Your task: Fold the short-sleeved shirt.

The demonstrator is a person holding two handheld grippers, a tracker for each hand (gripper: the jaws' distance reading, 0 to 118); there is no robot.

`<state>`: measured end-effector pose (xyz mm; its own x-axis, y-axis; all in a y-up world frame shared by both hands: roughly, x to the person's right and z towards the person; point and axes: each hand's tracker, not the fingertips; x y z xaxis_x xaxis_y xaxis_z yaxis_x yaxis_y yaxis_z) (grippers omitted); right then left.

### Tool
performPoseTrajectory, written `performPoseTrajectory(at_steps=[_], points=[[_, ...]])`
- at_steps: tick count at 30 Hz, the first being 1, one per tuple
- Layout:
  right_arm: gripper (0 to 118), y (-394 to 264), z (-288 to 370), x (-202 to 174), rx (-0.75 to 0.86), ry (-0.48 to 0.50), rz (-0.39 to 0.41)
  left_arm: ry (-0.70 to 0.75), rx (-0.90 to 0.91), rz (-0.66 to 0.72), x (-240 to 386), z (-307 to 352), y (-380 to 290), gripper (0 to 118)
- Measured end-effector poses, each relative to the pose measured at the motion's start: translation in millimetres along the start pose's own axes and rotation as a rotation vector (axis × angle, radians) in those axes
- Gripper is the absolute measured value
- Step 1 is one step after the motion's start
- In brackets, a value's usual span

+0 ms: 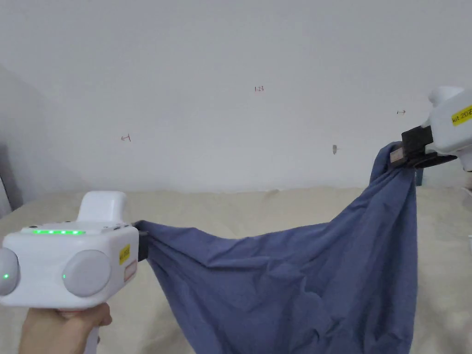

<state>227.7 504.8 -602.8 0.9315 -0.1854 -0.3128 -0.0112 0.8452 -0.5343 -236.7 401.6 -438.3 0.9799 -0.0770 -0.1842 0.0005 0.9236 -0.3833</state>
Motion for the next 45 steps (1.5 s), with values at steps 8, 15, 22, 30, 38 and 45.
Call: performPoseTrajectory(at_steps=[8,15,22,30,38,45], points=[[3,44.4,37.7,24.7,0.142,0.028,-0.082,0.066,0.117,0.046,-27.3,-15.4,111.8,4],[3,93.3,44.1,50.0,0.223,0.047,-0.175,0.111,0.179,0.079,-47.9,-33.0,188.9,4],[3,154.1,22.7,43.2,0.266,0.029,-0.162,0.121,0.257,0.073,-48.9,-66.4,249.9,4],[3,229.7,12.2,14.5,0.349,0.032,-0.176,0.164,0.312,0.106,-55.7,-113.6,302.0,4],[3,258.3,18.9,-5.1,0.411,0.014,-0.139,0.218,0.334,0.031,-53.6,-132.6,336.7,4],[3,226.2,-36.3,26.8,0.304,0.021,-0.121,0.221,0.252,0.025,-58.8,-172.3,304.4,4]])
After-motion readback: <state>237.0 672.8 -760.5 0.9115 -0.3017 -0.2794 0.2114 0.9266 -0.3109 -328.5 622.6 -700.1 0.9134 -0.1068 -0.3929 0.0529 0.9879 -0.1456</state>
